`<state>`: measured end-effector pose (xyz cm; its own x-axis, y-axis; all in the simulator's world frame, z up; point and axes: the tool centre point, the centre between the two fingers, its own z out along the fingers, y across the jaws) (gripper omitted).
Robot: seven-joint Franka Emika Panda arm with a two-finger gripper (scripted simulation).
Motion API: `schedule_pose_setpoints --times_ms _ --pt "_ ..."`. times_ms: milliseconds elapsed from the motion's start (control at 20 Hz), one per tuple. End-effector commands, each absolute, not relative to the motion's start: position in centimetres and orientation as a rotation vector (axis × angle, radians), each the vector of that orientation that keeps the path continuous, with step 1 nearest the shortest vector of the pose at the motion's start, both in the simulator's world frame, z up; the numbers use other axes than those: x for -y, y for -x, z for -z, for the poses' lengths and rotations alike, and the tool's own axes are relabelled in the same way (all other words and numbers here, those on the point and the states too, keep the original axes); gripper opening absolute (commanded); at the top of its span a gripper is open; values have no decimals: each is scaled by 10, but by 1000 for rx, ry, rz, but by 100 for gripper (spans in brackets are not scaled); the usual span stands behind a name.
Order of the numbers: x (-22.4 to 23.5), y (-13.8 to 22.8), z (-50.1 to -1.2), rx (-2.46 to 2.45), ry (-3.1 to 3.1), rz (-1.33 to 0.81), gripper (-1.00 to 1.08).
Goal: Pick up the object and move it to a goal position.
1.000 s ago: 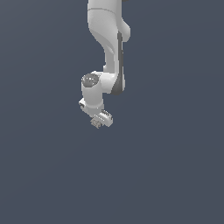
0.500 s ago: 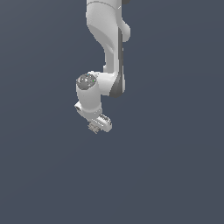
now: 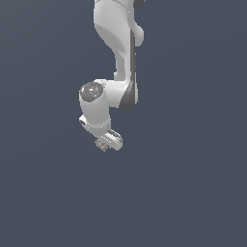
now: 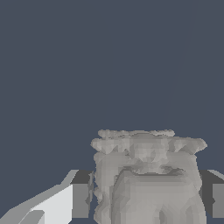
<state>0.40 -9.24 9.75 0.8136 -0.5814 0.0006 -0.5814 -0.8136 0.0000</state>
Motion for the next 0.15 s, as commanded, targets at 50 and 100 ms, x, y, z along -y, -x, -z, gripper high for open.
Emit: schedule_pose_setpoints --times_ms 50,100 --pt "93 -7 -99 959 -2991 0 -100" --pt "93 -7 -99 959 -2991 0 -100"
